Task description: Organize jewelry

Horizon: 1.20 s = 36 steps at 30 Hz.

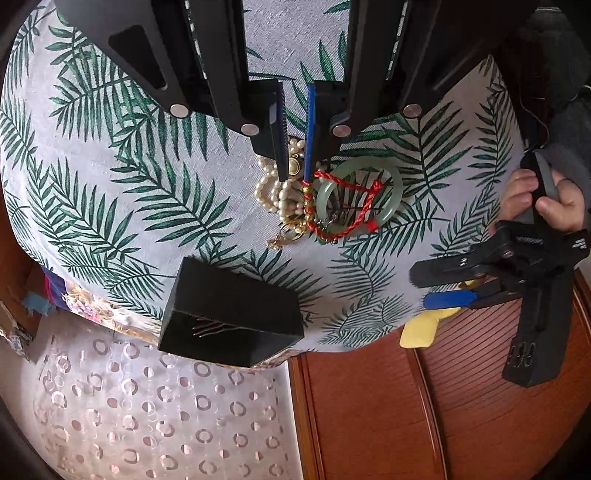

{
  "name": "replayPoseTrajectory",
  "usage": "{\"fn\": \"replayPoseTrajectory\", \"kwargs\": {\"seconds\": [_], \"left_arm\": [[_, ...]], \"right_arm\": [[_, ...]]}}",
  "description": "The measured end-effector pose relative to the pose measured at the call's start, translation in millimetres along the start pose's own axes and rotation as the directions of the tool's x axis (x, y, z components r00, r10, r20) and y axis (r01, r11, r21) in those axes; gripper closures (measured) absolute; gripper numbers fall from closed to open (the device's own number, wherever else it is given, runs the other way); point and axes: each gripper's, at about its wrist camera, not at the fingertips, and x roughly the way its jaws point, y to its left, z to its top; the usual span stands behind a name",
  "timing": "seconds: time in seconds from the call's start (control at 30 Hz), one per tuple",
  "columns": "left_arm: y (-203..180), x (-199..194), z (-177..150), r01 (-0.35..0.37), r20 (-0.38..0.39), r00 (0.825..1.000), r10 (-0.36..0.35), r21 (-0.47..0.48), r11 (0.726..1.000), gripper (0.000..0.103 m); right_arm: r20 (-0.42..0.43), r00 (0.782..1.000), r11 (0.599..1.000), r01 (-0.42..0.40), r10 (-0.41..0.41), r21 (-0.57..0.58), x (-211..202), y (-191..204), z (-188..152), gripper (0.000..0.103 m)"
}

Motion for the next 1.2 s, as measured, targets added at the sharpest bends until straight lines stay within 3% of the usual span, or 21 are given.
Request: {"fn": "replayPoseTrajectory", "kwargs": {"seconds": [0.3,0.47,0.63,0.73,0.8,1.2], "left_arm": [[-4.3,-7.0,-11.3,0.018,-0.006,1.0,-0.018,0.008,1.0,0.008],[-6.5,-6.8,-11.5,0.021,-0.006,1.0,-0.021,0.008,1.0,0.008],[-7.6,-6.3,-11.5,0.02,-0.009,1.0,-0.02,0.009,1.0,0.008],[-8.8,-5.8,-12.6,0.018,-0.015,1.0,-0.018,0.008,1.0,0.008],[-9.4,-5.5,-13.6,0.017,-0.017,1.0,-0.017,0.008,1.0,0.008],[-21.4,3.4,-20.6,0.035,-0.061,0.998,-0.033,0.038,0.999,0.008]], "right_arm": [[-0.03,0.999,1.0,0.017,-0.018,-0.024,10.2,-2.6,6.0,0.093],[-0.047,0.998,0.998,0.028,-0.031,-0.051,13.4,-0.3,6.3,0.08],[-0.065,0.996,0.992,0.06,-0.068,-0.11,18.3,7.5,7.5,0.08],[-0.072,0.994,0.988,0.071,-0.081,-0.135,18.8,10.4,7.3,0.091],[-0.07,0.995,0.99,0.065,-0.074,-0.124,17.1,8.0,6.9,0.091],[0.095,0.995,0.999,-0.021,0.018,0.036,-29.1,-21.4,10.1,0.091]]}}
